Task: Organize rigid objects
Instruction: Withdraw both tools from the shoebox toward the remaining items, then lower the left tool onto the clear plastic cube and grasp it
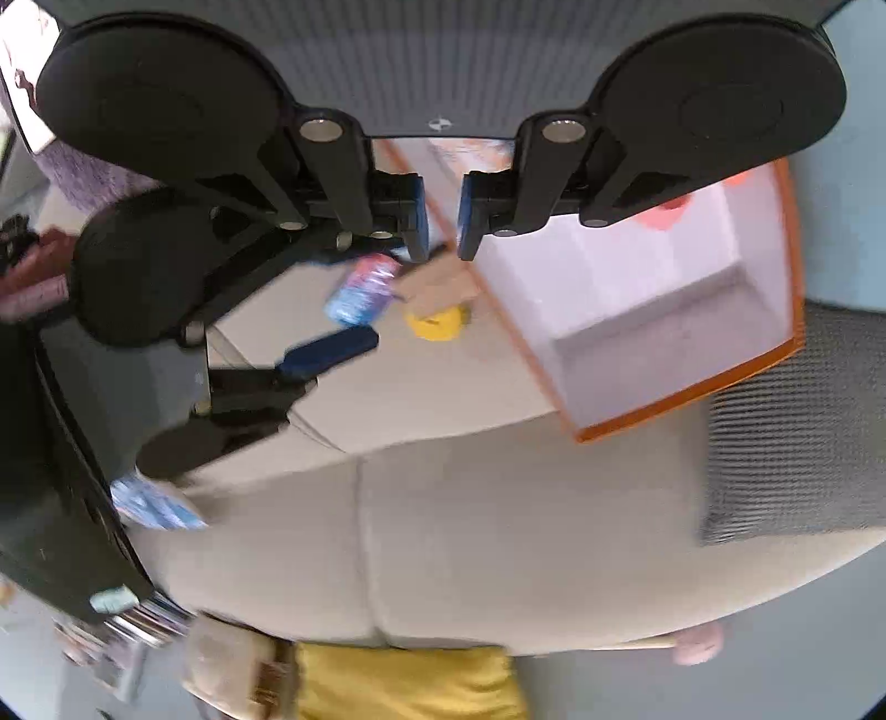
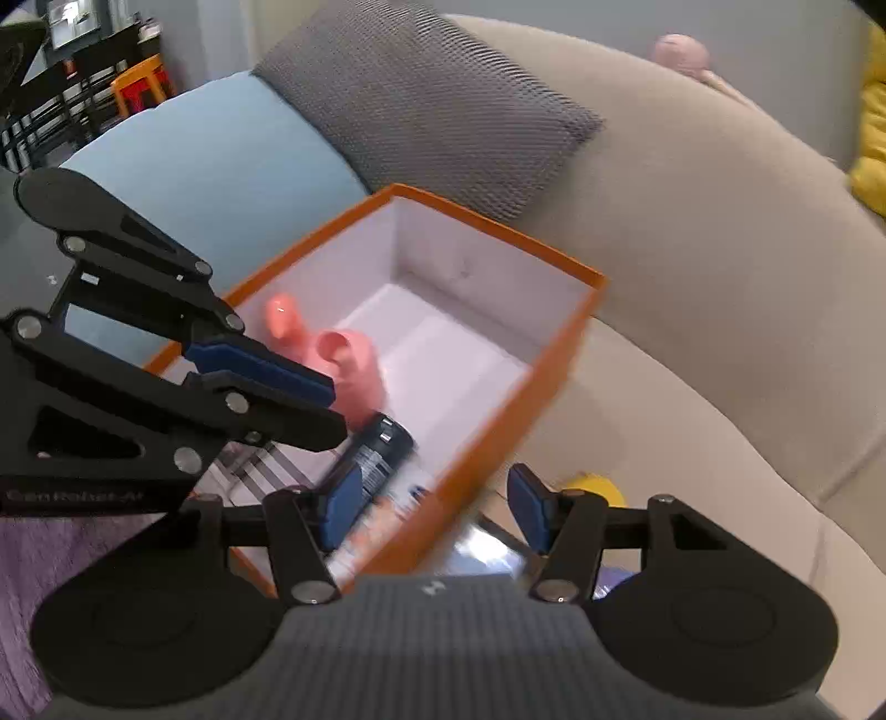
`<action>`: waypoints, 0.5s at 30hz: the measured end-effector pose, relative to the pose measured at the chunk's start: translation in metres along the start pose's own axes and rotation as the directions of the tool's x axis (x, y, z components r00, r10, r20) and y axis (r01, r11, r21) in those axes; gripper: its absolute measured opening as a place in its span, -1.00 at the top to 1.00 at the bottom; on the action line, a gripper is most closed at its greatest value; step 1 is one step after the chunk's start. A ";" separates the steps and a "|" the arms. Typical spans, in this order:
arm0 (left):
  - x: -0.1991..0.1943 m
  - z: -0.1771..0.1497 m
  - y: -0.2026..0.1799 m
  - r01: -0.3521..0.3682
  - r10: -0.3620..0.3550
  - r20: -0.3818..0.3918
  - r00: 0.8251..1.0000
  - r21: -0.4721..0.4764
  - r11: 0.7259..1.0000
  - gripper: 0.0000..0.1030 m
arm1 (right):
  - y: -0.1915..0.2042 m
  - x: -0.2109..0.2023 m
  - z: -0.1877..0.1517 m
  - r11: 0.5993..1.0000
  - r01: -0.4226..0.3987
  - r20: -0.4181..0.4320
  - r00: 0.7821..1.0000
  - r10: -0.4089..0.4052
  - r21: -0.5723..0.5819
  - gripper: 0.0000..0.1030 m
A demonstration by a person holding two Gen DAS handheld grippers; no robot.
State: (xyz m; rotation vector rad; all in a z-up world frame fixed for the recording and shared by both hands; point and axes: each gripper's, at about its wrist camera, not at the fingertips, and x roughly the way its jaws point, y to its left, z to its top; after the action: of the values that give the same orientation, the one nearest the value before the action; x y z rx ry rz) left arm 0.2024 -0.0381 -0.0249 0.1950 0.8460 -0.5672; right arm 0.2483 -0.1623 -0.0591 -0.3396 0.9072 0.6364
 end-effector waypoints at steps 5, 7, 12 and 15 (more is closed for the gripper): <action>0.017 -0.004 -0.031 0.037 -0.030 -0.048 0.998 0.137 0.990 0.53 | -0.030 -0.017 -0.036 0.993 0.029 0.004 1.000 -0.030 0.112 -0.16; 0.025 -0.005 -0.038 0.041 -0.028 -0.075 0.997 0.181 0.983 0.46 | -0.042 -0.018 -0.050 0.986 0.040 -0.005 0.999 -0.039 0.160 -0.16; 0.042 -0.003 -0.053 0.031 0.001 -0.112 0.994 0.283 0.959 0.23 | -0.065 -0.017 -0.085 0.967 0.081 -0.038 0.997 -0.074 0.241 -0.16; 0.050 -0.001 -0.060 0.043 0.003 -0.144 0.990 0.321 0.946 0.10 | -0.075 -0.011 -0.100 0.958 0.091 -0.054 0.995 -0.079 0.274 -0.16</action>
State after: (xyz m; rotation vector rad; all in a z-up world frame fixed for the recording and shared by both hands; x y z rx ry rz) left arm 0.1955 -0.1078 -0.0600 0.5331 0.8902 -0.7167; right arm 0.2293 -0.2769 -0.1070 -0.1412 1.0030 0.4169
